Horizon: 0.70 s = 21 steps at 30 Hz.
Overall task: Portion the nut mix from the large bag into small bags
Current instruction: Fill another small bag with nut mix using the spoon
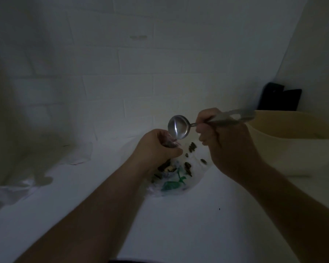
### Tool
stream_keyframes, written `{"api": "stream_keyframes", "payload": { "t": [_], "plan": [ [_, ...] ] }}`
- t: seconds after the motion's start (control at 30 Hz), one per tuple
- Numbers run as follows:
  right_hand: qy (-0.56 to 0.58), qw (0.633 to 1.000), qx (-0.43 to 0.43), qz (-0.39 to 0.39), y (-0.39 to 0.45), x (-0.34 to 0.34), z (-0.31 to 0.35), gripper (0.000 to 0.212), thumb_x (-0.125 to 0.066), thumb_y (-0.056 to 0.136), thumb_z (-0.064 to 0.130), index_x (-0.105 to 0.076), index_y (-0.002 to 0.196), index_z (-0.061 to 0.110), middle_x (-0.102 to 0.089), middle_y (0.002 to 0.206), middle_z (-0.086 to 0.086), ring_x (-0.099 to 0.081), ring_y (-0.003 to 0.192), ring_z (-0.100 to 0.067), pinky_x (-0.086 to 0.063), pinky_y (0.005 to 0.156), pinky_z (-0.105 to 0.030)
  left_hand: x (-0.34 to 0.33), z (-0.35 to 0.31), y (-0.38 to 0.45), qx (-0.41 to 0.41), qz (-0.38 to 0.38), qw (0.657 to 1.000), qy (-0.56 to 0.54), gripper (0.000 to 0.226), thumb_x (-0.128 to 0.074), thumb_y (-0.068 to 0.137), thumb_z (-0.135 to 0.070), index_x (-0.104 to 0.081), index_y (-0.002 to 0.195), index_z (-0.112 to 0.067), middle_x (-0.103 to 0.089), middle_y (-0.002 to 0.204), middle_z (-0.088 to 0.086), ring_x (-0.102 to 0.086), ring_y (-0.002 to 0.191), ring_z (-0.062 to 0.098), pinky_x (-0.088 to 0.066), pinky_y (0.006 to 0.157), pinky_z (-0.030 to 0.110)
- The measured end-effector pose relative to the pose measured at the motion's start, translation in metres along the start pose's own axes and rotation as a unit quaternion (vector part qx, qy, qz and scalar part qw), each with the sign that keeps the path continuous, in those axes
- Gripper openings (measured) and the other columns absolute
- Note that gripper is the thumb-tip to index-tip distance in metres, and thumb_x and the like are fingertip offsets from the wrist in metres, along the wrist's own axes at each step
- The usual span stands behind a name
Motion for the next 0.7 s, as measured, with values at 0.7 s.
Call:
{"api": "stream_keyframes", "payload": {
  "t": [0.7],
  "plan": [
    [-0.228,0.912,-0.003,0.340,-0.096,-0.017,-0.096,0.045,-0.062,0.101,0.026,-0.053,0.141,0.043,-0.048,0.145,0.005,-0.059,0.120,-0.026,-0.054,0.094,-0.041,-0.006,-0.007,0.010,-0.025,-0.035,0.981,-0.189,0.026,-0.081,0.088,-0.005,-0.064,0.107,0.001,-0.070,0.081,0.011,-0.063,0.065,0.019,-0.053,0.063,0.031]
  ]
}}
Point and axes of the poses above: each hand's wrist, its own y-axis towards the middle knuckle, its own x-axis out of the back of the hand, z = x × y, the point moved 7 cm from there along y, towards the middle knuckle
